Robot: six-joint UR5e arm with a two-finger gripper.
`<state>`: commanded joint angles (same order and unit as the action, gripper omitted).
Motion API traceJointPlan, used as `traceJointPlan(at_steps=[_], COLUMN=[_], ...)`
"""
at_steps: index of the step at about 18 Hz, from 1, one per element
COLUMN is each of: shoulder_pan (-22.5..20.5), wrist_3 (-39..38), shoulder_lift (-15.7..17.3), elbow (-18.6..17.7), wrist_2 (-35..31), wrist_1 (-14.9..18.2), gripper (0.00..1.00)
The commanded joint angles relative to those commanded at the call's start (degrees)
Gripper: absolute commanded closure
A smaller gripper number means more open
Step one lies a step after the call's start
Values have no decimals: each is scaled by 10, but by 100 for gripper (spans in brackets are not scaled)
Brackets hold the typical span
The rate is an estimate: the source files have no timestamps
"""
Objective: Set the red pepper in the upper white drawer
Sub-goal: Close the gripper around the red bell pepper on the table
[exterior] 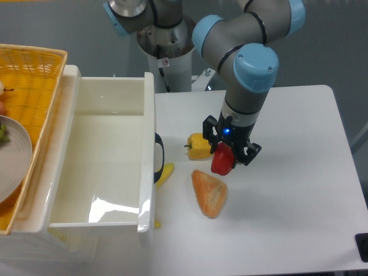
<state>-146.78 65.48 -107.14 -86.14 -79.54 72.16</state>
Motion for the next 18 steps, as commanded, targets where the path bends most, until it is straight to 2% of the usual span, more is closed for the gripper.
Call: traceJointPlan(at_steps=[14, 18], shoulder_pan=[0, -2], wrist_3=[-54, -91], shoulder_lift=[1, 8], elbow=[11, 16], wrist_2=[5, 33], wrist_1=[0, 0], gripper=[52, 52])
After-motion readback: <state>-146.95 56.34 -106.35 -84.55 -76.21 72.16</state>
